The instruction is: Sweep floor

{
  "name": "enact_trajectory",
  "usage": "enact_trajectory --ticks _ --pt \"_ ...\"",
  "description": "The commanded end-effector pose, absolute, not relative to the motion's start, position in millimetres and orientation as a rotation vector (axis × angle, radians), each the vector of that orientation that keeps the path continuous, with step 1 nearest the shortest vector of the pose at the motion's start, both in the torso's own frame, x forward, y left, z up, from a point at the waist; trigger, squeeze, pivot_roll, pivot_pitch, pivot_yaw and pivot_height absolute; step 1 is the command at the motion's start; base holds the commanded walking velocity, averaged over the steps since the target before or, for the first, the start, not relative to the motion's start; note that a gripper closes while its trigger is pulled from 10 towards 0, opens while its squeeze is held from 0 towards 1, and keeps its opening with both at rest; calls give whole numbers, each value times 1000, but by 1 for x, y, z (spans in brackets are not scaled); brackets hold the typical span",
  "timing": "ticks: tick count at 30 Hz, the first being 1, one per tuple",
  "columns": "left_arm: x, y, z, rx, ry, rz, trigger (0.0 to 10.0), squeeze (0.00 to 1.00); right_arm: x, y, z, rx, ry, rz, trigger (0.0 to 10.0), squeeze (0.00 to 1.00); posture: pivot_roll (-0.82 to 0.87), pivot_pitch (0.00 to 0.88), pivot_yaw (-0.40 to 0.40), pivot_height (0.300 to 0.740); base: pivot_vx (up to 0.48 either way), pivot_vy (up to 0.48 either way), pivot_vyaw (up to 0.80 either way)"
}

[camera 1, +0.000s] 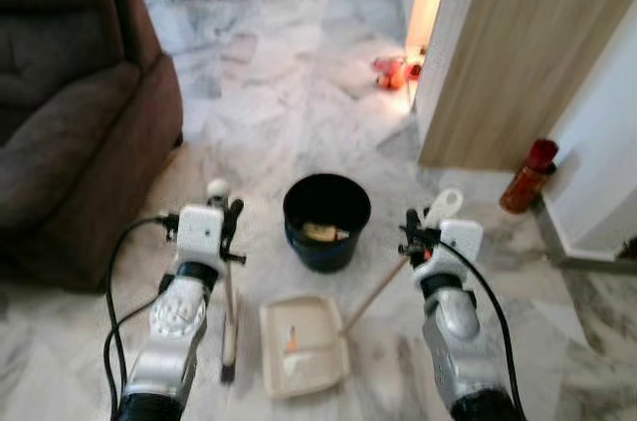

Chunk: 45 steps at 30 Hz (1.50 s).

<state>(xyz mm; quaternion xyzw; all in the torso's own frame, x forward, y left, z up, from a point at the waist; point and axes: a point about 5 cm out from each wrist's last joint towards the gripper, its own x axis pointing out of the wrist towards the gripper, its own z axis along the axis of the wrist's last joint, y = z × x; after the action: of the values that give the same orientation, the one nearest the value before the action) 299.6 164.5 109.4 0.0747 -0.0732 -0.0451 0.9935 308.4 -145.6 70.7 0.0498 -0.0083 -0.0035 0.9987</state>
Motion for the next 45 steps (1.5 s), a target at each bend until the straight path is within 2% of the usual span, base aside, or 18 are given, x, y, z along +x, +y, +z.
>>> enact_trajectory --ticks 1,18,34,45 --pt "300 167 112 159 -159 -87 10000 0 313 -147 81 99 -55 -16 10000 0 139 75 14 740 0 0 0" --pt "300 168 112 158 -163 -82 10000 0 321 -150 130 109 -198 9 10000 0 134 74 15 740 0 0 0" --pt "300 168 111 155 -161 -86 10000 0 304 -160 173 74 -260 40 10000 0 134 63 17 740 0 0 0" --pt "299 168 110 161 -163 -89 10000 0 302 -147 222 129 -395 70 10000 0 138 53 17 740 0 0 0"
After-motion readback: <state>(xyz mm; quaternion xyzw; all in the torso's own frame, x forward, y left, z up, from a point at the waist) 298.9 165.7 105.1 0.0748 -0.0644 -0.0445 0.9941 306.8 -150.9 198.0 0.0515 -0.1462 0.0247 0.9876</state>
